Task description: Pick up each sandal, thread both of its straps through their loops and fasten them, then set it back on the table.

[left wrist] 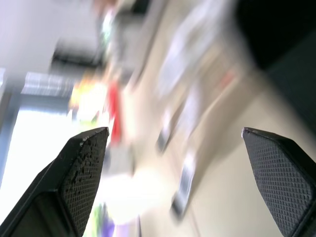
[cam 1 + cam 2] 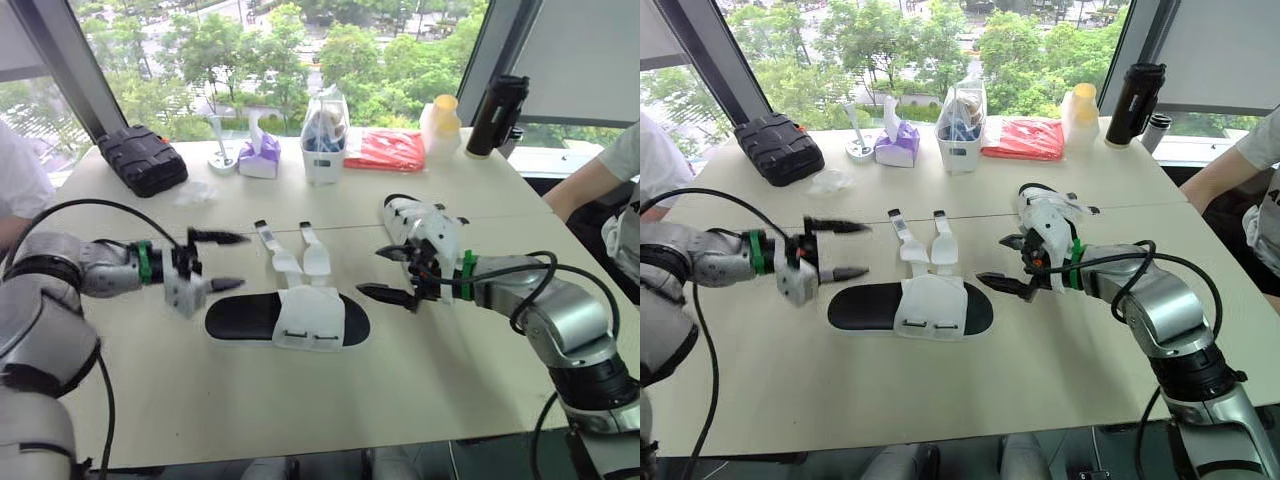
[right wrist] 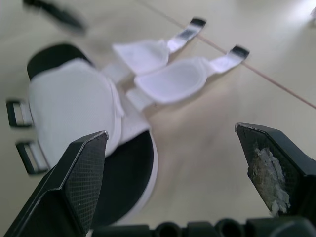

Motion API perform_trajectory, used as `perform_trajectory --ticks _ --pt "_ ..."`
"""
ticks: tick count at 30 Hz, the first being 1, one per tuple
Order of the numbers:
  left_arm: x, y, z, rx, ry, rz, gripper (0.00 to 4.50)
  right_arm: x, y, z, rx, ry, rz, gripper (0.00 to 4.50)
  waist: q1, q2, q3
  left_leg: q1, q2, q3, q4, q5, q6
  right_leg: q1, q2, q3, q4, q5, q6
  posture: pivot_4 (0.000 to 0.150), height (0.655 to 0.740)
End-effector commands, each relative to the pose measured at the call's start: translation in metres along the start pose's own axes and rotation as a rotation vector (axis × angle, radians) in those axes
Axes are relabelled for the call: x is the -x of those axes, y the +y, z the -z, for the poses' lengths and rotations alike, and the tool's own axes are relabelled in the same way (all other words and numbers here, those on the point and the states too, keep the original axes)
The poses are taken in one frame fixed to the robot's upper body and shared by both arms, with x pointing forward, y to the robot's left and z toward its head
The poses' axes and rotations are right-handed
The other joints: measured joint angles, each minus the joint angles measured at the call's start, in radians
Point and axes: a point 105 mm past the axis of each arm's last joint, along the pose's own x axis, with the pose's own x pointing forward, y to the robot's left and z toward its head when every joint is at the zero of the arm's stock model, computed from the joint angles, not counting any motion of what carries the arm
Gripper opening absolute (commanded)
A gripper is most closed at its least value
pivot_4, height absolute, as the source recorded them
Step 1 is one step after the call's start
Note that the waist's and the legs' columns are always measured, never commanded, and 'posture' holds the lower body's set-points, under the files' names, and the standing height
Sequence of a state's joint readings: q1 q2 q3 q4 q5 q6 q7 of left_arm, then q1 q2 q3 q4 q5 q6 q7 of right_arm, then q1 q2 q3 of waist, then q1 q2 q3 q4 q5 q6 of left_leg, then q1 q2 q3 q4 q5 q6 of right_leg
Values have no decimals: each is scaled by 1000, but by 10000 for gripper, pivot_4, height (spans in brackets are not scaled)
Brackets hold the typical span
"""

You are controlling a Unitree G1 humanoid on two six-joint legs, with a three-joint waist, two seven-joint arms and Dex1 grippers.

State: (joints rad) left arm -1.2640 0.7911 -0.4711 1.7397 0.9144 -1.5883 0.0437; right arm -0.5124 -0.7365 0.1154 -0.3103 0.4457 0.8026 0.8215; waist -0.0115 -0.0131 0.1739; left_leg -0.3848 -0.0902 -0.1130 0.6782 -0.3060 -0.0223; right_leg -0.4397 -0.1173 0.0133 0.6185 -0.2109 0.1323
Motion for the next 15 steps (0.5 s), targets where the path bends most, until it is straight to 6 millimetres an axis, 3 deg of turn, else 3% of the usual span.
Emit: perform_trajectory --ticks 1,3,5,8,12,15 --pt "6 10 32 650 175 -66 44768 3 0 1 115 23 -20 45000 -8 0 0 -1 0 0 2 -1 2 1 0 -1 0 0 1 1500 7400" --pt "9 12 28 1026 35 -64 44931 1 -1 6 161 41 -32 42403 -19 0 0 0 0 0 5 -3 5 3 0 -1 2 0 3 1500 7400" --pt "14 10 21 1211 -78 -14 45000 0 -2 6 173 25 -44 35787 -33 0 0 0 -1 -1 6 -4 6 3 -1 0 7 -1 4 1500 7400" --pt "15 13 11 1362 -215 19 45000 -1 -1 7 207 19 -81 20290 -44 0 0 0 -1 -1 6 -4 6 1 -1 0 10 -2 5 1500 7400" --pt "11 7 7 1407 -269 26 45000 -7 7 16 230 19 -160 388 -57 0 0 0 0 -1 6 -3 5 -1 -1 0 12 -2 5 1500 7400" --pt "6 -3 8 1405 -252 25 45000 -16 15 22 216 4 -223 388 -59 0 0 1 0 -1 6 -2 4 -1 -1 0 13 -2 5 1500 7400"
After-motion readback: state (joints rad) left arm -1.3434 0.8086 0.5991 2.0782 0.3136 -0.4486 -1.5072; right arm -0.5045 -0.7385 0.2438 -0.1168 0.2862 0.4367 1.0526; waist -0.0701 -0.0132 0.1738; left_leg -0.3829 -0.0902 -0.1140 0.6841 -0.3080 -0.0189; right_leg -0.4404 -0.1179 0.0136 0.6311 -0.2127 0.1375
